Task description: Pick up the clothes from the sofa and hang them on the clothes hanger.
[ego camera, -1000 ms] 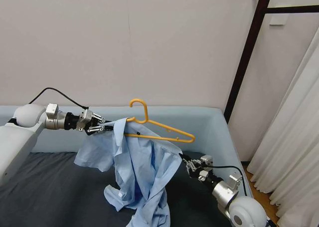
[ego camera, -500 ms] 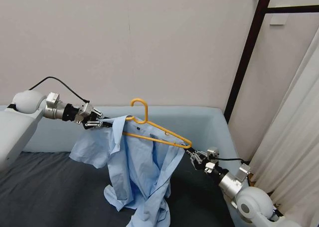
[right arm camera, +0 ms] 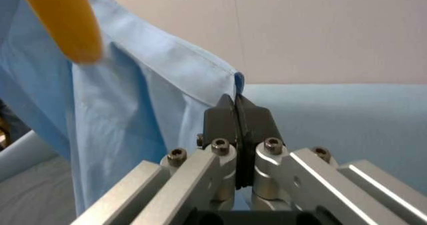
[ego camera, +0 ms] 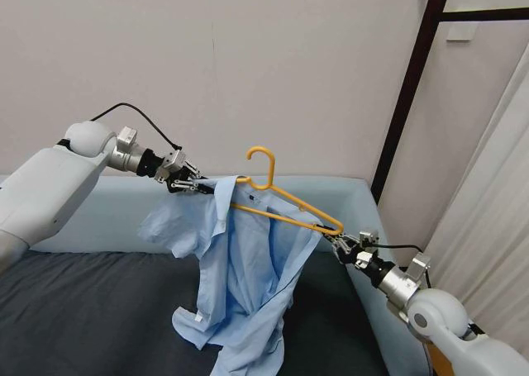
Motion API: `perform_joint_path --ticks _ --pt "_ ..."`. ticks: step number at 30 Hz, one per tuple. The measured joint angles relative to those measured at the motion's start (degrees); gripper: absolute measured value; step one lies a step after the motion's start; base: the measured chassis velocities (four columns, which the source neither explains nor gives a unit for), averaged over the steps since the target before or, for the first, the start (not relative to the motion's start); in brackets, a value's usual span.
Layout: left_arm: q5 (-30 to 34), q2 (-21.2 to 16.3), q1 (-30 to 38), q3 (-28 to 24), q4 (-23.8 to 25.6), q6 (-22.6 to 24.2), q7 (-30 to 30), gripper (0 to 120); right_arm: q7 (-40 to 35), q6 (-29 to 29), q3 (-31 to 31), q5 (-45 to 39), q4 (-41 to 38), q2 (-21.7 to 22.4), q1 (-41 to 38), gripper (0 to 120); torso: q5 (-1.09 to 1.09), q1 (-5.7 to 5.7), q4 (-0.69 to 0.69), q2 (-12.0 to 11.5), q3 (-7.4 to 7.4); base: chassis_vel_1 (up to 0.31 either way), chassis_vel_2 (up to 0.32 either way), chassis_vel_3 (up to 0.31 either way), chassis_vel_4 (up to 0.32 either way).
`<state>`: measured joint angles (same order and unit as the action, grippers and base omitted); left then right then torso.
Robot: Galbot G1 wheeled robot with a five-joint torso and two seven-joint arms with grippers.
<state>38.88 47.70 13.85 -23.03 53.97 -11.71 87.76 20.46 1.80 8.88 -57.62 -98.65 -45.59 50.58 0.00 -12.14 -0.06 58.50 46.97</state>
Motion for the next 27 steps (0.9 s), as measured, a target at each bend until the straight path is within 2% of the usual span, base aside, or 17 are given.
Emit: perform_joint_path --ticks 7,15,19,27 --pt "0.1 -1.4 -2.1 0.1 1.4 -0.1 0.0 5 3.6 1.0 -0.2 -3.8 2.1 0.5 -2.5 0 -0.02 0.0 0.02 0.0 0.0 0.0 0.0 0.0 0.0" --pt "-3.5 -1.4 -6.1 1.1 3.7 -2.4 0.0 5 8.7 2.4 -0.2 -5.8 2.8 1.5 -4.0 0 -0.02 0.01 -0.01 0.0 0.0 0.0 0.0 0.0 0.0" --pt "-5.8 -1.2 -6.7 3.5 3.7 -3.3 -0.1 5 10.6 2.8 0.4 -3.7 0.0 2.3 -2.9 0 -0.02 0.01 -0.02 0.0 0.0 0.0 0.0 0.0 0.0" --pt "-8.8 -2.3 -4.9 4.6 1.5 -6.4 -0.1 5 13.5 4.4 0.4 2.7 -3.1 2.7 -1.0 0 -0.01 0.01 0.01 0.0 -0.01 0.0 0.0 0.0 0.0"
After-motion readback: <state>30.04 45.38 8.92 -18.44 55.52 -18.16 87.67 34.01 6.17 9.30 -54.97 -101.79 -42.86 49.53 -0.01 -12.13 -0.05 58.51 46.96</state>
